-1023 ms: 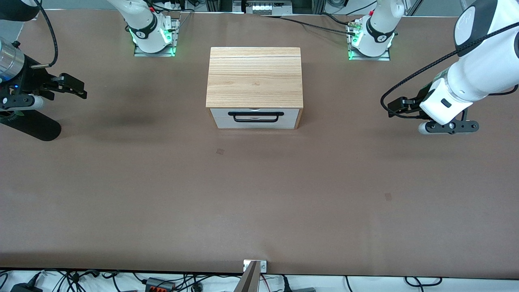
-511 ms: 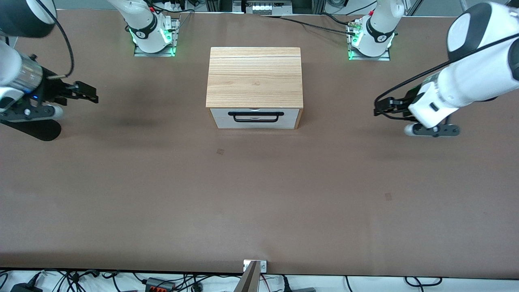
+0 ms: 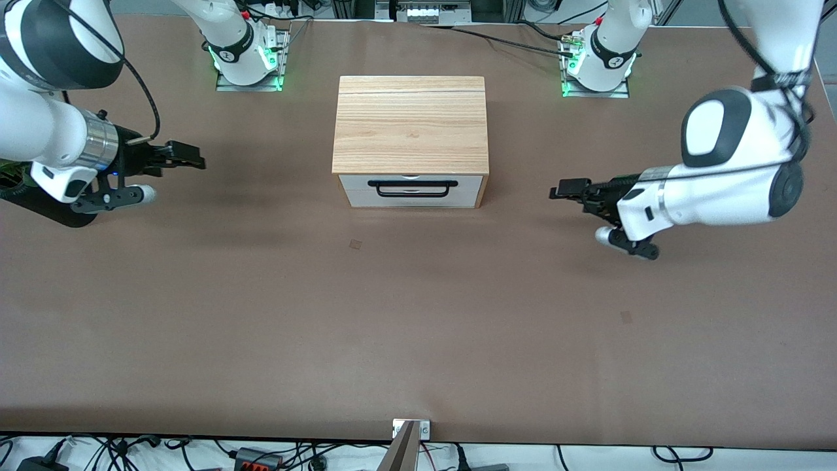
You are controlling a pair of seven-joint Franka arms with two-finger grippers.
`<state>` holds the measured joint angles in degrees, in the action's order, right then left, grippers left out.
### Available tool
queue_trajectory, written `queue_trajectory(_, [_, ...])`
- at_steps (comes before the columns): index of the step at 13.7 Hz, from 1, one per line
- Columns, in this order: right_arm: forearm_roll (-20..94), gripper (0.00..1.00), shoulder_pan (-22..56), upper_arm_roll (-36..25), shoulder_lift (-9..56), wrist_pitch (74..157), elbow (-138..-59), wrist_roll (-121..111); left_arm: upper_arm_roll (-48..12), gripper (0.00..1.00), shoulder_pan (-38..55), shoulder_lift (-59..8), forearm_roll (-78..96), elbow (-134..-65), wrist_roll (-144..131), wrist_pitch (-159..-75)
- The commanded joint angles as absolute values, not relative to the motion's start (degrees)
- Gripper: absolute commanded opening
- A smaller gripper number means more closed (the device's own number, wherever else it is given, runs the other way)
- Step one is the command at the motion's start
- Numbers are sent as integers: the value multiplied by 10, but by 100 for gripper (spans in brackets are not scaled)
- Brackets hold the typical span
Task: Pull top drawer with both arms simultaneously
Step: 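Move the left gripper and the right gripper toward the drawer handle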
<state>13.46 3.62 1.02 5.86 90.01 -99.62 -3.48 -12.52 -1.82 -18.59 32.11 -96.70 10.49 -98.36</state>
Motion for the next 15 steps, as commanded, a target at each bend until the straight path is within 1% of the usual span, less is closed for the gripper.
queue_trajectory(1, [203,100,33,7,91,886,-975,-47,-127,100,-24,-228,388,-952,175,-981])
queue_trajectory(4, [313,100,36,8,126,891,-972,-46,-127,100,-18,-261,442,-953,253,-988])
queue_trajectory(6, [349,100,38,9,150,898,-973,-47,-127,100,-16,-270,481,-955,277,-989])
queue_trajectory(7, [365,100,43,10,171,922,-977,-76,-127,100,-15,-280,500,-955,295,-989])
queue_trajectory(9, [460,100,52,10,194,995,-1010,-181,-127,100,-15,-309,548,-957,353,-989])
queue_trajectory(10, [506,100,60,10,202,1023,-1018,-198,-127,100,-15,-326,566,-957,374,-989])
queue_trajectory(14, [608,100,95,10,232,1092,-1035,-274,-128,100,7,-353,646,-963,384,-985])
queue_trajectory(15, [664,100,98,10,243,1094,-1048,-312,-128,100,14,-359,664,-964,385,-985])
